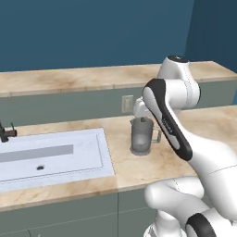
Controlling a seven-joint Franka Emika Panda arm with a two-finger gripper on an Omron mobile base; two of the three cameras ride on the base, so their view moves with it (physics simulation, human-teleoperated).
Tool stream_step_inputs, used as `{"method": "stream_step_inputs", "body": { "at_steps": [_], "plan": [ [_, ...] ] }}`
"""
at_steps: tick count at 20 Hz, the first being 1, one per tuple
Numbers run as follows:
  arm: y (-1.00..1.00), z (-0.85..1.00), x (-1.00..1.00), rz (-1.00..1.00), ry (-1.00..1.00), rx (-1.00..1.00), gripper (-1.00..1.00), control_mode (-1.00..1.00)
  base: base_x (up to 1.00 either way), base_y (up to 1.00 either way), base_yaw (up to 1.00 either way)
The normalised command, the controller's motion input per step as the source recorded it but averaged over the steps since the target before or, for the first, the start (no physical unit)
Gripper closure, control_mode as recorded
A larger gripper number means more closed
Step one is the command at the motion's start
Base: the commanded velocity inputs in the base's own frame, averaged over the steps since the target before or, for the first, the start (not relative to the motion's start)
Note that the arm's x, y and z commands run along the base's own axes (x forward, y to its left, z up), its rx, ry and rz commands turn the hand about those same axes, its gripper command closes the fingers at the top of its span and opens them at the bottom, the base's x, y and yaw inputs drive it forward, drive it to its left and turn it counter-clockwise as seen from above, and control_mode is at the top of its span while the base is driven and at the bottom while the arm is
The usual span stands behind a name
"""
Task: Turn on the sink faucet and place the jug under the water for a few seconds to fill it up.
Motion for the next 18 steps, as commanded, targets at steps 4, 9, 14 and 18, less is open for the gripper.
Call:
{"method": "stream_step_inputs", "body": {
  "at_steps": [4,9,14,18],
  "plan": [
    [0.0,0.0,0.0,0.0,0.0,0.0,-1.0,1.0,0.0,0.96,0.0],
    [0.0,0.0,0.0,0.0,0.0,0.0,-1.0,1.0,0.0,0.92,0.0],
    [0.0,0.0,0.0,0.0,0.0,0.0,-1.0,1.0,0.0,0.65,0.0],
    [0.0,0.0,0.0,0.0,0.0,0.0,-1.0,1.0,0.0,0.39,0.0]
  ]
}}
